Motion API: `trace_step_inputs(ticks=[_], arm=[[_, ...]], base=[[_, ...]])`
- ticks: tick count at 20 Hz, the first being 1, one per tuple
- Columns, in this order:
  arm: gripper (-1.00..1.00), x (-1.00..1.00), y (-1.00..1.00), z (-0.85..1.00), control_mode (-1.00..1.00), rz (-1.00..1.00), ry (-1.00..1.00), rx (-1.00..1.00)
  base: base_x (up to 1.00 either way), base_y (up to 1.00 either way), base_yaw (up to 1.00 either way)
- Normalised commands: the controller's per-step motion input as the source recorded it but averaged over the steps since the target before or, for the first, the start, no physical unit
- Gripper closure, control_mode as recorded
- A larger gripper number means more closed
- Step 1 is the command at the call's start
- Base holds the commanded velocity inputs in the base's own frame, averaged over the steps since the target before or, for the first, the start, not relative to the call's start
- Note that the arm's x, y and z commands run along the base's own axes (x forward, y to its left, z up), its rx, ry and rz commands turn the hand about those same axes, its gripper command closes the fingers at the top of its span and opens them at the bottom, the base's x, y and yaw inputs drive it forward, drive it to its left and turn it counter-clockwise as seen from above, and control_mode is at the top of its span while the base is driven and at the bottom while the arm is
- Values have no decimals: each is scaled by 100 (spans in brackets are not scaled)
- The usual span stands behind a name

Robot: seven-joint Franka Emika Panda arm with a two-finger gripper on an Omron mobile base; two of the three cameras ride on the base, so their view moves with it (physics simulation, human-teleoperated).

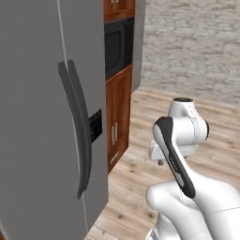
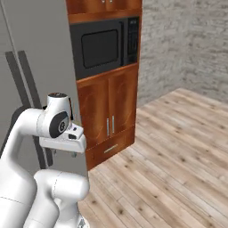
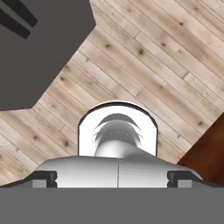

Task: Place one of the steaks on the plate and the other in the bowl. Then place the bowl in the fridge.

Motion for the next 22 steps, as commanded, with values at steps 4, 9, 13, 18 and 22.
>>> trace_step_inputs(ticks=[4, 9, 13, 18, 22], arm=[[-100, 0, 0, 0, 100, 0, 0, 0], [-100, 0, 0, 0, 100, 0, 0, 0], [-100, 0, 0, 0, 100, 0, 0, 0], [-100, 0, 0, 0, 100, 0, 0, 0], [-100, 0, 0, 0, 100, 0, 0, 0]], base=[[15, -3, 45], [4, -5, 38], [50, -4, 15], [29, -9, 10], [36, -21, 25]])
